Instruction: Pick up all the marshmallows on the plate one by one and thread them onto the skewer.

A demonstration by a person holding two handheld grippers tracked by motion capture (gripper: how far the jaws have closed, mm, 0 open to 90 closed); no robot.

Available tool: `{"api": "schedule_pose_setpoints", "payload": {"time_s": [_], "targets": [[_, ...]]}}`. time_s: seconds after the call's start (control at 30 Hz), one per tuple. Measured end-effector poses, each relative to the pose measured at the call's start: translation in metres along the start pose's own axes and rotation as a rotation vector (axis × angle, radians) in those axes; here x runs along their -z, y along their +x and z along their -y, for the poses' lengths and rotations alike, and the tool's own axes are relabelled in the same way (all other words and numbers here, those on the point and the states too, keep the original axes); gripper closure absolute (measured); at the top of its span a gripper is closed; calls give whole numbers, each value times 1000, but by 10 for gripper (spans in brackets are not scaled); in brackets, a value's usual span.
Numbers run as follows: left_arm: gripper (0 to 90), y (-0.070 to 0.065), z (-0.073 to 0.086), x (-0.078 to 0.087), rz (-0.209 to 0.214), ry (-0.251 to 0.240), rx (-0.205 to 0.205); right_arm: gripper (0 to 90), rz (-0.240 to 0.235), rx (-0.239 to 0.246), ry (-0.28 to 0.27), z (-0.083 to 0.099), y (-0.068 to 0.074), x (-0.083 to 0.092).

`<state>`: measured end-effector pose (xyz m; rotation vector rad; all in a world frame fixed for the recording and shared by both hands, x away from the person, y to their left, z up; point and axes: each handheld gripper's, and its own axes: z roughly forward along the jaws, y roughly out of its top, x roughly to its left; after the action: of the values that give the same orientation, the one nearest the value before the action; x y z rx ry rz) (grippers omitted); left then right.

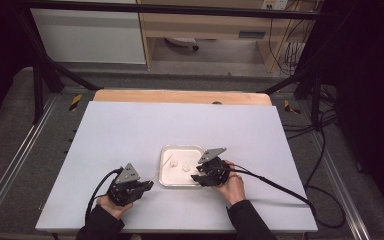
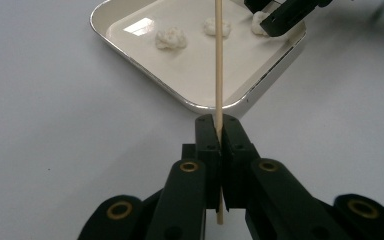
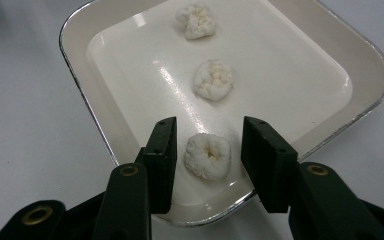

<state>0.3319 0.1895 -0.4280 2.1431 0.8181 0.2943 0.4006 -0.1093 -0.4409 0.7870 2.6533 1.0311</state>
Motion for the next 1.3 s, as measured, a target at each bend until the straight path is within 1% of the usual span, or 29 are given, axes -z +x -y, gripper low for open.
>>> {"api": "schedule_pose_setpoints", "payload": {"time_s": [0.03,0.07,0.13,0.23,0.33,0.5,0.6,0.73,0.8,0.97,1.3], "targets": [[879,0,0,0,0,-2,0,599,0,9,8,0,0,-1],[879,0,0,0,0,-3,0,608,0,7,17,-1,1,-3],[879,0,0,1,0,-7,1,637,7,14,17,-1,2,-3],[879,0,0,1,1,-10,4,677,8,9,21,-1,1,-3],[879,0,0,1,3,-11,5,691,8,11,18,-1,2,-3],[879,-1,0,0,7,-17,7,703,-2,-7,14,-1,0,-2],[879,-2,0,0,10,-22,7,704,-20,-30,-4,-3,-1,2],[879,-4,0,-1,15,-24,8,706,-53,-61,-48,-7,-2,12],[879,-5,0,-2,16,-27,6,707,-70,-70,-79,-9,-3,19],[879,-8,0,-3,23,-40,4,709,-97,-94,-144,-14,-4,33],[879,-11,0,-5,28,-57,9,714,-178,-172,-307,-22,-4,57]]}}
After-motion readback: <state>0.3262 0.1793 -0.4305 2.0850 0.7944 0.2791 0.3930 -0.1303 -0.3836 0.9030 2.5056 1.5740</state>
